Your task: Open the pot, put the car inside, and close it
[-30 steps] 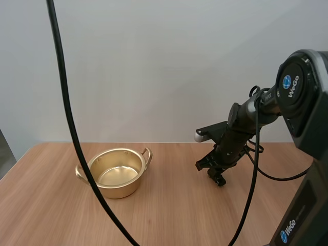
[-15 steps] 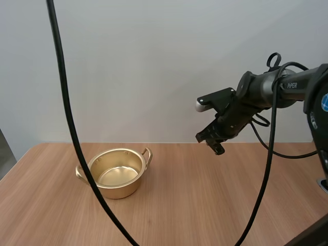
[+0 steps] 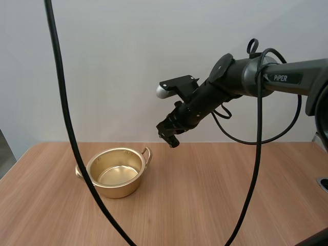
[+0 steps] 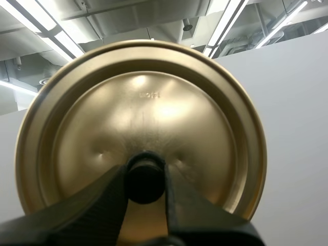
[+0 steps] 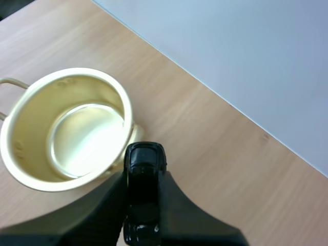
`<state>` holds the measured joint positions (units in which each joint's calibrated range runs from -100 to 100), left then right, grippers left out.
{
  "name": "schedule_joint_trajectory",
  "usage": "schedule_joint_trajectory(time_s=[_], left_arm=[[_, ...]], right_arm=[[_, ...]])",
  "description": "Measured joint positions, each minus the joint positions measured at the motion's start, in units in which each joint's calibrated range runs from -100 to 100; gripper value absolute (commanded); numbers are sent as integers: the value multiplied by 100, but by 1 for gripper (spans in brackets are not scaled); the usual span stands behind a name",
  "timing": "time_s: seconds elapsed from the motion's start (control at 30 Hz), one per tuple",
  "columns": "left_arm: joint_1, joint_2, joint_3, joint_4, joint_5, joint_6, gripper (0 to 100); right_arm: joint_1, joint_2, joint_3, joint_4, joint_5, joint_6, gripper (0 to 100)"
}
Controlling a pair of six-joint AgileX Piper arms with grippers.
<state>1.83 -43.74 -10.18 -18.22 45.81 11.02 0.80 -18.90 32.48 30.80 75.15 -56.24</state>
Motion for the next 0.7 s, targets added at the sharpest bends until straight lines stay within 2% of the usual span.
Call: schedule_joint_trajectory(time_s=[0.07, 0.17, 0.27, 0.4, 0.47, 0.7], left_arm=[[0, 0, 0, 27, 0, 0, 0], [0, -8, 0, 27, 199, 208, 0], [0, -8, 0, 27, 199, 208, 0], [0, -8, 0, 27, 269, 208, 0], [0, -8, 0, 27, 383, 208, 0], [0, -48, 0, 6, 690, 215, 0]], right_arm=[[258, 0, 0, 238, 18, -9, 0], [985, 0, 0, 196, -606, -50, 0], [1224, 0, 0, 60, -923, -50, 0], [1795, 12, 0, -178, -2033, -50, 0], [2202, 161, 0, -207, -2731, -215, 0], [2381, 462, 0, -245, -3080, -230, 0]])
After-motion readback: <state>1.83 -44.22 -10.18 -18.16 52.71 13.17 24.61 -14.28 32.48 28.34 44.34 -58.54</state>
